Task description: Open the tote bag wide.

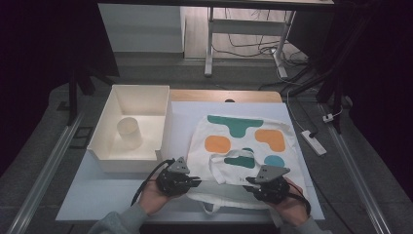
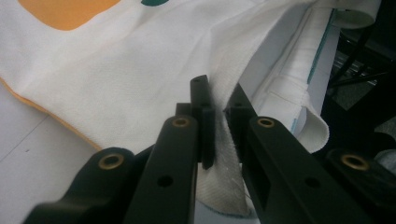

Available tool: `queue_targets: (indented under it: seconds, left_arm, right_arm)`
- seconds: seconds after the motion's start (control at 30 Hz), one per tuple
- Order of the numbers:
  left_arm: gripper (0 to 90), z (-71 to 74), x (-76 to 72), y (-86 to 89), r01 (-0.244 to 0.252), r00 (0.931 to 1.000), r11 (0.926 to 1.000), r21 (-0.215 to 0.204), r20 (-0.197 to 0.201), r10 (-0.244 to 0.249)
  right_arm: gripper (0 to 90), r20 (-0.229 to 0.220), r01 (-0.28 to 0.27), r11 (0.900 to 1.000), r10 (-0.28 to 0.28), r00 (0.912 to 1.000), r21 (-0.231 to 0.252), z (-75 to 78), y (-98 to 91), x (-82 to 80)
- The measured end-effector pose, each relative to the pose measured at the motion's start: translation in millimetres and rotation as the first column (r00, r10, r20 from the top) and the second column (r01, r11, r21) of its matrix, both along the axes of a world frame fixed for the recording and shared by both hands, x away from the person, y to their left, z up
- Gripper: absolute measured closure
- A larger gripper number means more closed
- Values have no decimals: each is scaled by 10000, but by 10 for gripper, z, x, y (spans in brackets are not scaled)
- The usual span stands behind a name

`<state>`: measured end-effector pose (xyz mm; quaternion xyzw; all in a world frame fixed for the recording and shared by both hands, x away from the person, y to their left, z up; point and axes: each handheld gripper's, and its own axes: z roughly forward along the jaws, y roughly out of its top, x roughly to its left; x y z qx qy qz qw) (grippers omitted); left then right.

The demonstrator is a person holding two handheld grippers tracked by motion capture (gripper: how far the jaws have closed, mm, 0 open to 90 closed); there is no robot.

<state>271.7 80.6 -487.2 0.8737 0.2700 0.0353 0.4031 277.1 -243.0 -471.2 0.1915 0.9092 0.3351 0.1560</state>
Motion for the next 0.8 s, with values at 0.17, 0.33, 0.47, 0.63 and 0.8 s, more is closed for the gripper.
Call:
queue_targets:
  seconds: [0.17,0.33,0.47,0.63,0.8]
  left_arm:
    - [854,10,-9,5,49,10000,10000,-52,37,-49]
    - [854,19,-18,18,64,9999,10000,-75,89,-64]
    - [854,61,-48,59,92,10000,9993,-354,30,-91]
    - [854,213,-137,155,121,9995,9969,-781,312,-97]
    - [854,394,-168,227,71,9970,9934,-1146,772,18]
  right_arm:
    - [864,225,-93,9999,92,9997,39,31,-4,-8]
    - [868,-43,-121,9997,122,9999,207,44,-3,-2]
    - [869,-72,-332,9990,335,9994,299,78,-3,-18]
    - [869,123,-741,9949,734,9972,683,249,25,-71]
    - [869,533,-916,9895,861,9949,1117,492,64,-71]
